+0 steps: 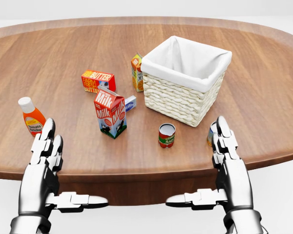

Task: Pick up the alphabet soup, and put it in the basket.

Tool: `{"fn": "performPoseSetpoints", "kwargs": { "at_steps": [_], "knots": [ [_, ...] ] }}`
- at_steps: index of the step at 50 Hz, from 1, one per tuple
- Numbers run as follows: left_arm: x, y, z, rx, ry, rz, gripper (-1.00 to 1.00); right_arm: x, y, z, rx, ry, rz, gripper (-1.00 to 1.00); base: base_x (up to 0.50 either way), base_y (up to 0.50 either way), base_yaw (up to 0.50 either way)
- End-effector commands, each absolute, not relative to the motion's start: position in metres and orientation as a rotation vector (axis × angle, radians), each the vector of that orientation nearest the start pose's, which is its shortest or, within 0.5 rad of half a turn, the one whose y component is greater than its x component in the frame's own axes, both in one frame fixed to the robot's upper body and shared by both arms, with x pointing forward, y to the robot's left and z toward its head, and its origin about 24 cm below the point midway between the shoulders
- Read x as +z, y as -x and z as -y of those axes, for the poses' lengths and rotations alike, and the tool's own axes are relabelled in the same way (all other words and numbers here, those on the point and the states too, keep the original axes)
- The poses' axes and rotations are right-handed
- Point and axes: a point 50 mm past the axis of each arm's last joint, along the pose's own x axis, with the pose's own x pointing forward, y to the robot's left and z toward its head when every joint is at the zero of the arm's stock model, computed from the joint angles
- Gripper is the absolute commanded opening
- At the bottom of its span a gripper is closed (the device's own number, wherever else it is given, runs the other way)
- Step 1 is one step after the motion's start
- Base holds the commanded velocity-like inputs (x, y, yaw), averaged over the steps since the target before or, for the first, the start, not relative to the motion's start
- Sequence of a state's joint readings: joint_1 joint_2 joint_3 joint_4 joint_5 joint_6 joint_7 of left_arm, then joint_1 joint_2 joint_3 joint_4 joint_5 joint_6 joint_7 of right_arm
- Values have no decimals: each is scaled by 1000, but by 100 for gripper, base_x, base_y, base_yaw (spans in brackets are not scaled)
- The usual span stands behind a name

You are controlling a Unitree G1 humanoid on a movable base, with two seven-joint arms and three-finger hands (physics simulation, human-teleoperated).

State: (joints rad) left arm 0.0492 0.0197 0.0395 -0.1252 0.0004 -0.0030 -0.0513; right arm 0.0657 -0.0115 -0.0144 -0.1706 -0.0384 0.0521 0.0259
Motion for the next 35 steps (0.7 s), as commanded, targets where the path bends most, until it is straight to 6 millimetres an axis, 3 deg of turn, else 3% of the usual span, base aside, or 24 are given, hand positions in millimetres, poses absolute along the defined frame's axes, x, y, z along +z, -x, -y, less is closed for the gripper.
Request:
{"fn": "performPoseSetpoints", "kwargs": {
  "at_steps": [1, 12, 29, 35],
  "knots": [
    [86, -231, -165, 21, -60, 174, 100, 82, -232, 159, -22, 79, 122, 100, 0, 0, 0],
    [99, -222, -163, 13, -65, 220, 100, 93, -227, 161, -31, 104, 167, 100, 0, 0, 0],
    [102, -219, -164, 10, -69, 249, 100, 101, -223, 162, -35, 100, 201, 100, 0, 0, 0],
    [100, -221, -165, 0, -46, 238, 100, 99, -224, 160, -29, 105, 192, 100, 0, -32, 0]
  ]
}}
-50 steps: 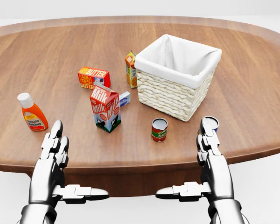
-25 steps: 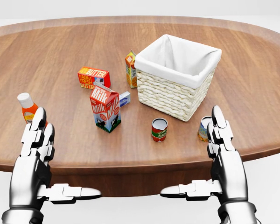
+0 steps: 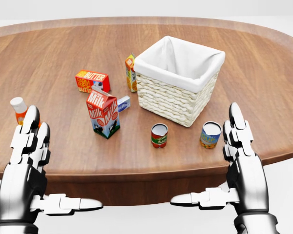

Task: Pick up the alphabet soup, and put it in the basket.

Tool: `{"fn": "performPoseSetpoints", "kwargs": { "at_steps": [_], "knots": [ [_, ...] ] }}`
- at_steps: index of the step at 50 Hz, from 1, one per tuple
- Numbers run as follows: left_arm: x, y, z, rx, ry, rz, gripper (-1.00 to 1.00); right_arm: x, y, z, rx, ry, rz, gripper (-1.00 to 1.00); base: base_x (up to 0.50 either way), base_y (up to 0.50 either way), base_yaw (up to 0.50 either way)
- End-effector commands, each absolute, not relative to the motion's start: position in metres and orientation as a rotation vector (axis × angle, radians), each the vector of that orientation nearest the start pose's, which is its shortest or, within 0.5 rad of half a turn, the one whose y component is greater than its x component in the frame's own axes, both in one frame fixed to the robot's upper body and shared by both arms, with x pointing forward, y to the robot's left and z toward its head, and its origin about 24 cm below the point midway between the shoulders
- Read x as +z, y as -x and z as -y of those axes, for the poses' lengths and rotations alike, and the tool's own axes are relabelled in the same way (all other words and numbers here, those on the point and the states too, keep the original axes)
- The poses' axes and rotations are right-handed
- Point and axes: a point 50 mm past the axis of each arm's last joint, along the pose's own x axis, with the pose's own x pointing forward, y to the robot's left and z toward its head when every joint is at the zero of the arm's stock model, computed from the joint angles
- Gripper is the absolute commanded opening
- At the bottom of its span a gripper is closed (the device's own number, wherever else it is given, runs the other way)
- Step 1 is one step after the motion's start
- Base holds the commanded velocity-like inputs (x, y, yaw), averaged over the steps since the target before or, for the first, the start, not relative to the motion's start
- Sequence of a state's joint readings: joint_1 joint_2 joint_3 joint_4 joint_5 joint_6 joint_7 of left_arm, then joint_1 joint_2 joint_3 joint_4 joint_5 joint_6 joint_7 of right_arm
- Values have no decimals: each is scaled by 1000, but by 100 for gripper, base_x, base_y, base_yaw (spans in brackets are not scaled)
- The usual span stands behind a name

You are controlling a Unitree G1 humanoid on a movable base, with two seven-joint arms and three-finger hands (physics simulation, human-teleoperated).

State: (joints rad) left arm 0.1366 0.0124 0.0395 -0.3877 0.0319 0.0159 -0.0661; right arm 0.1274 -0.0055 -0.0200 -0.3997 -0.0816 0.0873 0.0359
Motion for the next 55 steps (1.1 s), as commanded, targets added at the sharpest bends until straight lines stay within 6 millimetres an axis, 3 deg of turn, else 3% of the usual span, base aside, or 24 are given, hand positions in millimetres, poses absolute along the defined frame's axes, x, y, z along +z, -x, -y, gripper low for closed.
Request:
{"fn": "performPoseSetpoints", "kwargs": {
  "at_steps": [1, 32, 55],
  "knots": [
    [100, -221, -165, 0, -50, 239, 100, 97, -224, 160, -29, 105, 187, 100, 0, -37, 0],
    [99, -222, -163, -3, -62, 235, 100, 94, -225, 159, -21, 113, 179, 100, 0, -35, 0],
    [101, -220, -164, -3, -59, 237, 100, 92, -224, 155, -6, 148, 170, 100, 0, -1, 0]
  ]
}}
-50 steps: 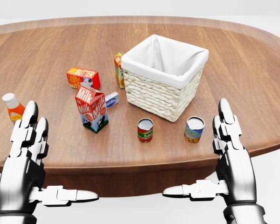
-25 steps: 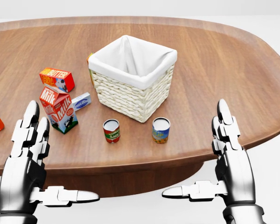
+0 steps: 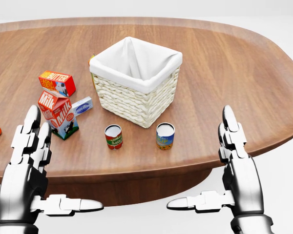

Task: Pick up the alphabet soup, and put it in the basket.

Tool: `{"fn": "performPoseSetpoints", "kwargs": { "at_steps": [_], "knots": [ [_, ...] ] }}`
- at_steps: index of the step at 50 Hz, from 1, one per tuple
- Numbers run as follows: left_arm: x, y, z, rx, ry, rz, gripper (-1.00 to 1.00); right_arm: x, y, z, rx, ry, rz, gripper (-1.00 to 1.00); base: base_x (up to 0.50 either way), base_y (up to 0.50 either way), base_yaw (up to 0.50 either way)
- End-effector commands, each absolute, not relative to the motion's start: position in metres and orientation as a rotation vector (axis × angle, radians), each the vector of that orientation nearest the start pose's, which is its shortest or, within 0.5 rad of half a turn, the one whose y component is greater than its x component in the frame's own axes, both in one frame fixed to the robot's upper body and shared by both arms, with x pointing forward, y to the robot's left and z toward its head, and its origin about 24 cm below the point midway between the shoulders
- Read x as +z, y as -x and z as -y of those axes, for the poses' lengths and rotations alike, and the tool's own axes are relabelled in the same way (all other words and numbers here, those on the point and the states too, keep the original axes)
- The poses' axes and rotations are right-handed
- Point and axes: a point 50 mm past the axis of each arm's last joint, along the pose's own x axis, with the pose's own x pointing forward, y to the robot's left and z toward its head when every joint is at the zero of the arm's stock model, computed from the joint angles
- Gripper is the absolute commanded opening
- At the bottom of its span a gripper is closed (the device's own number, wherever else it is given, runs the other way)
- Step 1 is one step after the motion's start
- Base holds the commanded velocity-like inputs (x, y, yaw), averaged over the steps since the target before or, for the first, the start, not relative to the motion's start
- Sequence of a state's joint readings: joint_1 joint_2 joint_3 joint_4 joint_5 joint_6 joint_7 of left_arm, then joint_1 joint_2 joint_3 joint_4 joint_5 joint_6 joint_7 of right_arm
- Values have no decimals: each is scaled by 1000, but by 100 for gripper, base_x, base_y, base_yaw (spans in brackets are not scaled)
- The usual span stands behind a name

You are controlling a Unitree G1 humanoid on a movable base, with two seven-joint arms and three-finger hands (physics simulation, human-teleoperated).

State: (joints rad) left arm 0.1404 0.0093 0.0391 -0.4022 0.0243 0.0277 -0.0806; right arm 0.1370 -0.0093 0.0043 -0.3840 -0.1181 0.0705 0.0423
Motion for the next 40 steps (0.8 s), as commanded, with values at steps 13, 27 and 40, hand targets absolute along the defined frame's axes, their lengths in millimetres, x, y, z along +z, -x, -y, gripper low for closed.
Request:
{"fn": "performPoseSetpoints", "kwargs": {
  "at_steps": [13, 27, 40],
  "knots": [
    [101, -220, -165, -1, -62, 238, 100, 91, -224, 155, -8, 149, 167, 100, 11, 0, 0],
    [101, -220, -165, 0, -63, 237, 100, 90, -225, 154, -8, 148, 165, 100, 20, 0, 0],
    [101, -219, -164, -1, -67, 237, 100, 90, -224, 155, -4, 147, 169, 100, 22, 0, 0]
  ]
}}
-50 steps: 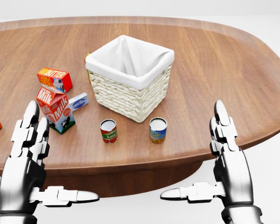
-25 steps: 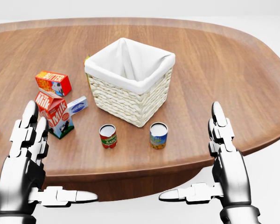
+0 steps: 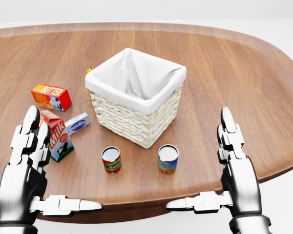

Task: Pick up the alphabet soup, and put it in the basket.

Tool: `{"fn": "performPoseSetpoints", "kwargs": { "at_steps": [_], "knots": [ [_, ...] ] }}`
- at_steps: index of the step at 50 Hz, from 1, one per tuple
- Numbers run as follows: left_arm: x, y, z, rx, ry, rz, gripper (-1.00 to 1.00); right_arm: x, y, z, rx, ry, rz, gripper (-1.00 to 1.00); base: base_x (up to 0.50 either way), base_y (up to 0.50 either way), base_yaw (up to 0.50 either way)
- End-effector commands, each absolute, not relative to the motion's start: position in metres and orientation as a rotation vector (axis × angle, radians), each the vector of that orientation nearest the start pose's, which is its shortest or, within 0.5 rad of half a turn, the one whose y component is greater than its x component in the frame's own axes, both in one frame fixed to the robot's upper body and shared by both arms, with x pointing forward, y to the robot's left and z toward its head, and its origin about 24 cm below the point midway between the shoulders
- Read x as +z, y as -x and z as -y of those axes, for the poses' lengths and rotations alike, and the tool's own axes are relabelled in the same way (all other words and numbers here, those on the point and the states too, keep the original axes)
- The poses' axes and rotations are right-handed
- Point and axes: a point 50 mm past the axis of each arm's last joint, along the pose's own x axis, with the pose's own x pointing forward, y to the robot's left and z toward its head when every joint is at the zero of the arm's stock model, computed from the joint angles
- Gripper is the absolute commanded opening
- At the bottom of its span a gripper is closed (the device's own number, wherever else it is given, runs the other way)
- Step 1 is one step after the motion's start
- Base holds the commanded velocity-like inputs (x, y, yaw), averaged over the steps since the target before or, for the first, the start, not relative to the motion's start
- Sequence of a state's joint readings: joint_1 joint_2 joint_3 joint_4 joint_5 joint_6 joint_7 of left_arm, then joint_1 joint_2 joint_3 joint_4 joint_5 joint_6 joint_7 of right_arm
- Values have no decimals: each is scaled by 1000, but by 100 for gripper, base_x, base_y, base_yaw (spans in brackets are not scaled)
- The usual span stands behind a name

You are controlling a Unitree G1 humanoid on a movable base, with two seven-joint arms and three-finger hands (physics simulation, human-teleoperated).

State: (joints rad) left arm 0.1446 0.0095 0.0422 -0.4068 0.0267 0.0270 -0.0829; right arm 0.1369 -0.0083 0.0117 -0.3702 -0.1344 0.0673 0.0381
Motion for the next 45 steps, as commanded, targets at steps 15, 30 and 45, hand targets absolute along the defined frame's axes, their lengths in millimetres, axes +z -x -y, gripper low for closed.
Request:
{"fn": "performPoseSetpoints", "kwargs": {
  "at_steps": [15, 30, 45],
  "knots": [
    [101, -220, -163, -3, -68, 235, 100, 88, -225, 155, -1, 148, 166, 100, 22, 0, 0],
    [100, -220, -163, -4, -68, 234, 100, 88, -225, 154, 1, 151, 164, 100, 21, 0, 0],
    [101, -219, -163, -8, -72, 232, 100, 82, -225, 150, 16, 166, 150, 100, 22, 0, 0]
  ]
}}
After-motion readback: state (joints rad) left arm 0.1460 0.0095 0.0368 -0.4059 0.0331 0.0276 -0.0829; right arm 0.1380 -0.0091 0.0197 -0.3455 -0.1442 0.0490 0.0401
